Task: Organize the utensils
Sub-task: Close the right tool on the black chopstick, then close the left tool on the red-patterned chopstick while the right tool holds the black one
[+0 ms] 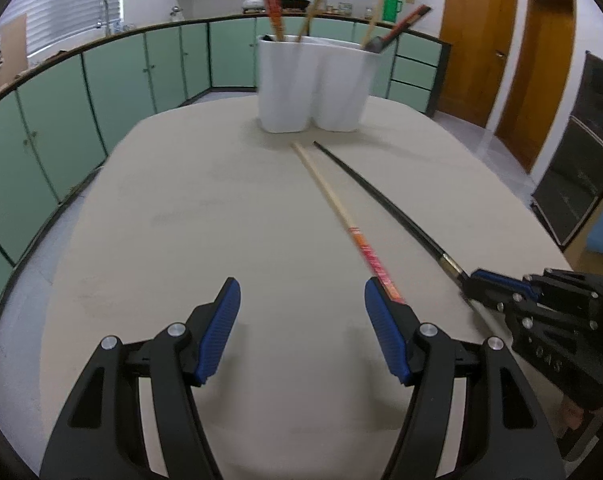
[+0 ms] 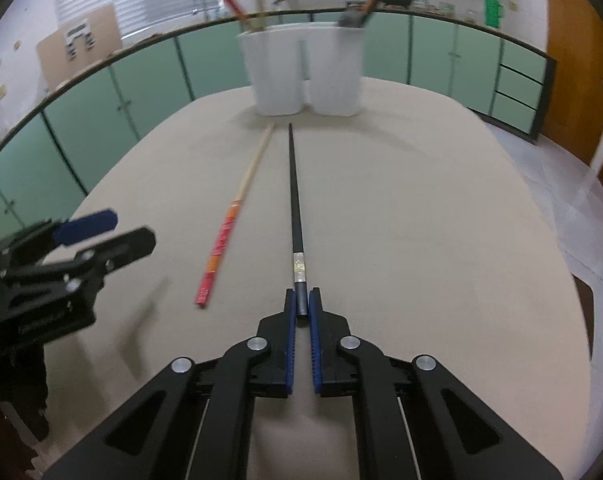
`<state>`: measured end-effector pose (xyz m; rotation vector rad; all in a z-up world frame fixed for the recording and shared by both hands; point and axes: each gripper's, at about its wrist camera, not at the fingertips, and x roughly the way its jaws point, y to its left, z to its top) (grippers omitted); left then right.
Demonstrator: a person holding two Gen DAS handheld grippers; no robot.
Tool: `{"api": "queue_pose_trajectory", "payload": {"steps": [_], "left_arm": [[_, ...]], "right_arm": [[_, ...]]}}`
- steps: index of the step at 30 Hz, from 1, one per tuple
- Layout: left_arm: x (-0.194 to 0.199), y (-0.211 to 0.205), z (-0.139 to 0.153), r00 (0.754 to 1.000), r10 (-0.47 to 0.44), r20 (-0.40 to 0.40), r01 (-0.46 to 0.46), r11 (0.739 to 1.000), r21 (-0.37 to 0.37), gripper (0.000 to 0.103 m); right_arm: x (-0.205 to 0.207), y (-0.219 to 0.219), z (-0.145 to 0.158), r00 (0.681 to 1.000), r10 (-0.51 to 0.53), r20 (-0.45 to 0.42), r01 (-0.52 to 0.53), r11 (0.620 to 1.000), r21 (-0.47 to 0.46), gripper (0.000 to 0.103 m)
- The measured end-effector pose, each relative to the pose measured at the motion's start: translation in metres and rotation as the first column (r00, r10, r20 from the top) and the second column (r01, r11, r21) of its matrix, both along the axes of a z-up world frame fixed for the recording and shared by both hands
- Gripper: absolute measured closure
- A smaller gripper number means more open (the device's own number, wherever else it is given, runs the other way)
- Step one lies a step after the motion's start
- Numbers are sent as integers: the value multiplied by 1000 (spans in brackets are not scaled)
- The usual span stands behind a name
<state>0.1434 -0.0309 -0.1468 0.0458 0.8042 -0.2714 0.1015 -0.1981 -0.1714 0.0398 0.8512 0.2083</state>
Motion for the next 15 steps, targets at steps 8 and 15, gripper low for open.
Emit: {"api": "queue_pose_trajectory", "payload": {"steps": [8, 15], "left_arm": [[1, -42, -13, 996, -74, -46, 75, 997, 20, 41], [8, -50, -23, 994, -67, -87, 72, 996, 57, 61]], "right_arm": [[3, -31, -3, 997, -74, -8, 74, 997, 13, 97], [5, -35, -2, 998, -66, -1, 66, 998, 20, 97]]}}
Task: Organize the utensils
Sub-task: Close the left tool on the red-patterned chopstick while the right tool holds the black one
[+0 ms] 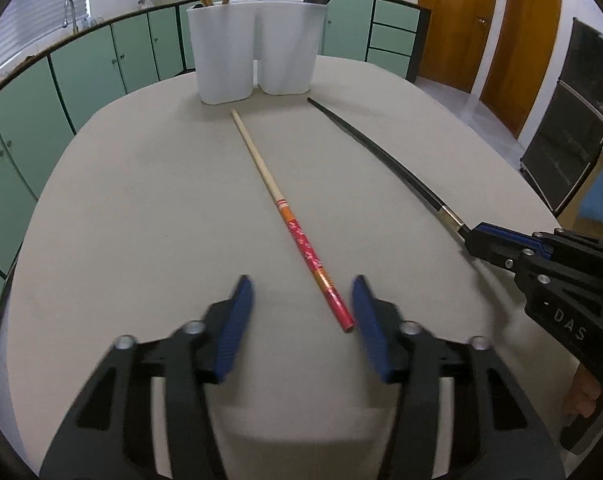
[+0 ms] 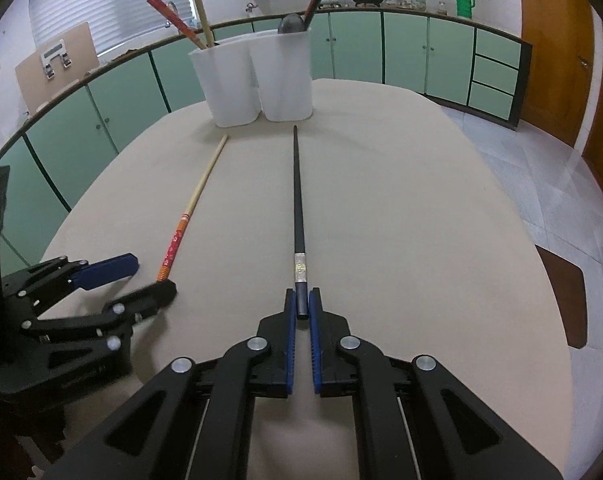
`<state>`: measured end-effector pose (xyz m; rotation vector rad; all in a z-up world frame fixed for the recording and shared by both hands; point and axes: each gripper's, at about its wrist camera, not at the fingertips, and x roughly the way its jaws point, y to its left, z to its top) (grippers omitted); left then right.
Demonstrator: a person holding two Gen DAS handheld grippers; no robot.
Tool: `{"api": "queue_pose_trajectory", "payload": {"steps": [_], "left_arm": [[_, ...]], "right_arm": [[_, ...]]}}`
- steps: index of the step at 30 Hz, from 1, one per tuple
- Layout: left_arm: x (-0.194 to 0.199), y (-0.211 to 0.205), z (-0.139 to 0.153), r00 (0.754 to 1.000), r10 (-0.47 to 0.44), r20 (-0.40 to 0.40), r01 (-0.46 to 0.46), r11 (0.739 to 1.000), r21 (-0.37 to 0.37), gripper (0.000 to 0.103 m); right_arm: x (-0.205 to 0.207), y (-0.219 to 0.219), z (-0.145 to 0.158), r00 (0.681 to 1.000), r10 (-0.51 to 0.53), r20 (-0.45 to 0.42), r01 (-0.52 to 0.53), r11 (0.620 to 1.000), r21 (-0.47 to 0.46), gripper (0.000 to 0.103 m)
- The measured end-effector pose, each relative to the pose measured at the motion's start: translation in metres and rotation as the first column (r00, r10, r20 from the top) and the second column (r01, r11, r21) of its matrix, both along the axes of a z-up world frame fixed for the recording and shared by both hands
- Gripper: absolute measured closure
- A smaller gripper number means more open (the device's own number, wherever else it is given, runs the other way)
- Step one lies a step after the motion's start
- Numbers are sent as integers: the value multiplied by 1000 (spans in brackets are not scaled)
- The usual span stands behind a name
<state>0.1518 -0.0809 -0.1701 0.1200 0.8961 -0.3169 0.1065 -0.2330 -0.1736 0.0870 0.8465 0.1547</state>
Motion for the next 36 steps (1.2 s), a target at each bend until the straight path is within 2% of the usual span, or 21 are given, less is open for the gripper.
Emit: {"api": "queue_pose_trajectory", "payload": {"steps": [2, 5, 9, 13, 14, 15, 16, 17, 22, 30, 33, 35, 36], "left_arm": [[2, 6, 1, 1000, 7, -1, -7, 1000, -3, 79], [4, 22, 2, 1000, 17, -8, -17, 1000, -11, 97], [10, 44, 3, 998, 63, -8, -63, 998, -24, 98], [14, 57, 4, 998, 64, -24, -66, 994, -85, 93], [13, 60, 5, 998, 59, -27, -62, 992, -107, 84], [11, 61, 5, 998, 62, -24, -65, 991, -117, 76], [9, 63, 6, 997, 70, -18, -71, 990, -120, 63], [5, 66, 6, 998, 69, -14, -70, 990, -126, 61], [-4, 70, 3, 998, 62, -13, -63, 991, -121, 63], [-1, 62, 3, 998, 65, -11, -65, 995, -80, 64], [3, 57, 3, 998, 62, -8, -63, 996, -59, 72], [4, 54, 3, 998, 58, -6, -58, 997, -52, 82], [5, 53, 3, 998, 59, -6, -59, 997, -50, 85]], "right_arm": [[-1, 1, -1, 1000, 10, -1, -10, 1000, 6, 97], [0, 9, -2, 999, 38, 3, -38, 999, -6, 97], [1, 19, -2, 997, 72, 0, -72, 997, -20, 97], [3, 24, -3, 995, 96, -8, -97, 995, -25, 95], [3, 24, -2, 995, 103, -8, -103, 994, -30, 94], [1, 25, -2, 993, 114, -9, -114, 993, -40, 88], [-2, 25, -2, 992, 126, -7, -126, 991, -54, 81], [-4, 25, -2, 991, 135, -5, -135, 989, -64, 79], [-15, 20, -2, 989, 148, -2, -148, 987, -60, 77], [-5, 19, -3, 991, 135, -4, -135, 990, -33, 77], [-2, 21, -4, 991, 136, -5, -136, 990, -33, 79], [-1, 23, -4, 991, 135, -7, -136, 990, -47, 83], [0, 25, -4, 990, 140, -7, -141, 989, -49, 90]]}}
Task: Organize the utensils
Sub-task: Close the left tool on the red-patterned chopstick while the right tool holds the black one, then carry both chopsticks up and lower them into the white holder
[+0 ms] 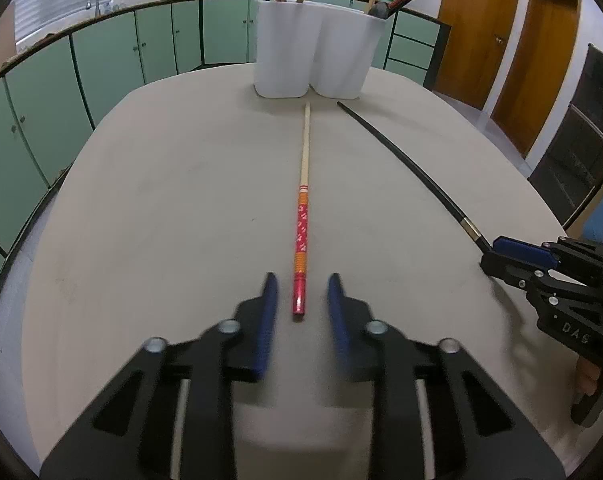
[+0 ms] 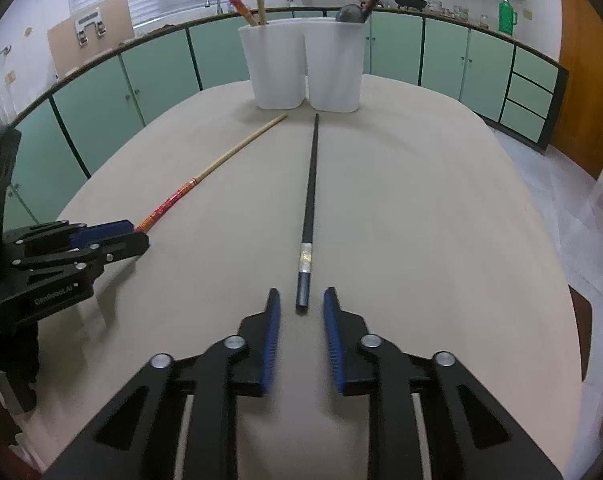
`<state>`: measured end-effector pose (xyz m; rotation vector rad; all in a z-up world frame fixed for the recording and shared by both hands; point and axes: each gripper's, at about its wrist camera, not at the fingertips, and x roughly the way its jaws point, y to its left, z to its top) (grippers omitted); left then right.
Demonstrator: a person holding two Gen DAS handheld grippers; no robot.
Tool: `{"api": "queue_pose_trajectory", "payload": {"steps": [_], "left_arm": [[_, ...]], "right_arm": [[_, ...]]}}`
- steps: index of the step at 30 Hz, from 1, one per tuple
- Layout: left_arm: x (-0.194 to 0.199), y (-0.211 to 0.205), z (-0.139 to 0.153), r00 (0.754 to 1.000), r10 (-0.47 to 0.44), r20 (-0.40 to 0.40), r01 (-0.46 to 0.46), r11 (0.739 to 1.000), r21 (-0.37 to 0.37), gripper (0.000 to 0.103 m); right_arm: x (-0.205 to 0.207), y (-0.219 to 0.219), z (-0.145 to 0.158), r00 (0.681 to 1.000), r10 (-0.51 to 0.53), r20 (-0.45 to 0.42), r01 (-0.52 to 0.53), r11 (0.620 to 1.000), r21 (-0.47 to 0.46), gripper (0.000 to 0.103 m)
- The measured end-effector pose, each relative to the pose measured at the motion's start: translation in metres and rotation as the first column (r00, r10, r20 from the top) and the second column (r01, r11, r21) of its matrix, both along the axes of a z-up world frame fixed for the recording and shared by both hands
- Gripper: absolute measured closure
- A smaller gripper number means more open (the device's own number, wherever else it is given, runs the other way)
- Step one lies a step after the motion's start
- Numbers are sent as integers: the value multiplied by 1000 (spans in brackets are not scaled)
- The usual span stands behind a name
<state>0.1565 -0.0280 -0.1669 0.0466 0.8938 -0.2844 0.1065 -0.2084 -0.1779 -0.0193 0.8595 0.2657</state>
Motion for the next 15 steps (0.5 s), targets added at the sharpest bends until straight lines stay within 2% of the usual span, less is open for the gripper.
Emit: {"api": "queue_pose_trajectory", "payload": {"steps": [1, 2, 6, 9, 12, 15], "left_arm": [[0, 0, 0, 1000, -2, 0, 2, 1000, 0, 93], [0, -2, 0, 1000, -6, -1, 6, 1000, -1, 98], [-1, -11, 1, 1000, -15, 6, 15, 1000, 22, 98], [-3, -10, 6, 1000, -15, 8, 15, 1000, 6, 98], [-11, -7, 27, 998, -29, 54, 27, 999, 22, 98], [-18, -2, 50, 995, -33, 97, 31, 999, 19, 98]], "right_arm": [[1, 2, 0, 1000, 8, -1, -8, 1000, -1, 95], [2, 3, 0, 1000, 10, -2, -10, 1000, -4, 96], [2, 3, 0, 1000, 2, -2, -2, 1000, -1, 96], [1, 0, 6, 1000, -3, 5, 3, 1000, 0, 96], [-4, -7, 25, 1000, 0, 29, -1, 1000, 18, 96], [-8, -11, 46, 998, 7, 70, -6, 1000, -2, 96]]}}
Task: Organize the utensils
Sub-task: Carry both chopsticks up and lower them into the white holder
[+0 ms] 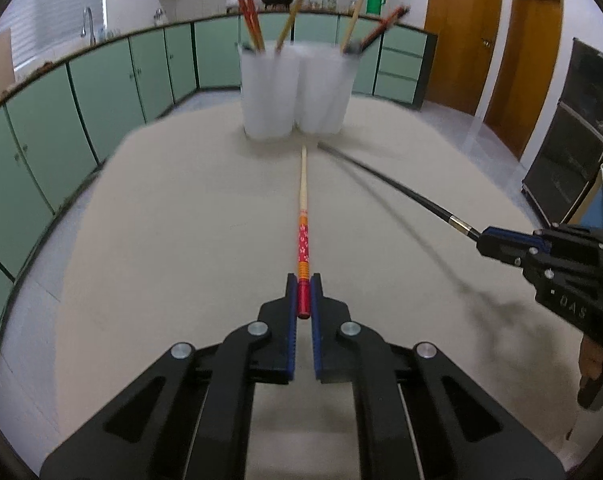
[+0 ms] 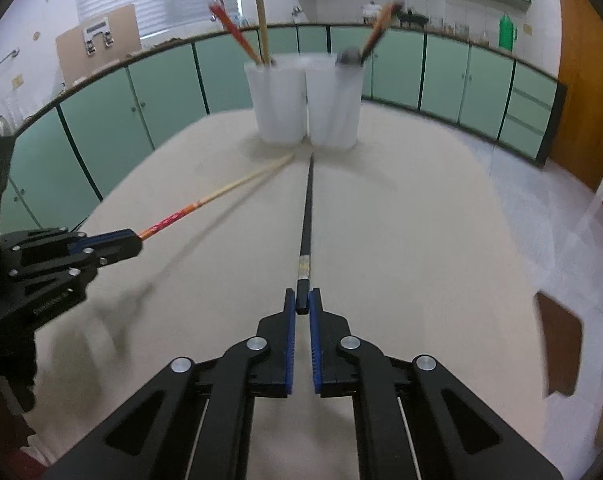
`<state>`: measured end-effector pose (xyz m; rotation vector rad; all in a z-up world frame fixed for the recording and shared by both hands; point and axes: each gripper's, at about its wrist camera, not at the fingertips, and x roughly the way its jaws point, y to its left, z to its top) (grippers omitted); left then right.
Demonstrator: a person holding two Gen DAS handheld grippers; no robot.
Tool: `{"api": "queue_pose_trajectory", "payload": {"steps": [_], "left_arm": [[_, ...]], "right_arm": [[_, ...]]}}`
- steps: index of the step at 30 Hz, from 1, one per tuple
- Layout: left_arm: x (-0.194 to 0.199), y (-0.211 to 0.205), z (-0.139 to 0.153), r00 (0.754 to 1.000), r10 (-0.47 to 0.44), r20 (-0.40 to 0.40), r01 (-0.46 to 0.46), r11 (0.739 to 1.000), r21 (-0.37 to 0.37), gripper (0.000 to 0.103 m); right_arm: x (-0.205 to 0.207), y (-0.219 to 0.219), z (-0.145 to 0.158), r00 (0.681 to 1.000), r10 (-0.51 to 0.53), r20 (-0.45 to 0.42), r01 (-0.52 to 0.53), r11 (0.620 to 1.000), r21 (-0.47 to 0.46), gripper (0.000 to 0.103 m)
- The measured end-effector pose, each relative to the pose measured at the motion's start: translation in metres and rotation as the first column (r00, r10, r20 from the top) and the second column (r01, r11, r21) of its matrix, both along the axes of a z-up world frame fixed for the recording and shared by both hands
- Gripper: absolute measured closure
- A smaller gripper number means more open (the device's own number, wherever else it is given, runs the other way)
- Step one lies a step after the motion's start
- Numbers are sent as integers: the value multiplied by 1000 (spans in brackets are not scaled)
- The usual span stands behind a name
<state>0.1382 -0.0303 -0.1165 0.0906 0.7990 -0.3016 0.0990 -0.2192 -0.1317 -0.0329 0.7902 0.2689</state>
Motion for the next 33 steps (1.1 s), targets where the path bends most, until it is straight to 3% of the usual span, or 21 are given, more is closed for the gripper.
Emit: {"api": "queue_pose_trajectory", "payload": {"steps": [5, 12, 21, 33], "left_arm": [[-9, 3, 47, 993, -8, 114, 9, 1000, -5, 98], [-2, 2, 114, 966, -33, 258, 43, 999, -33, 98], [24, -16, 164, 937, -97, 335, 120, 992, -47, 98], [59, -47, 244, 860, -106, 499, 161, 985, -68, 98]], "right_arm": [[-2, -7, 48, 996, 19, 84, -19, 1000, -4, 97], [13, -12, 113, 982, 56, 179, -59, 998, 11, 97], [45, -13, 174, 967, 106, 233, -109, 994, -2, 97], [85, -12, 269, 917, 99, 386, -116, 993, 22, 97]]}}
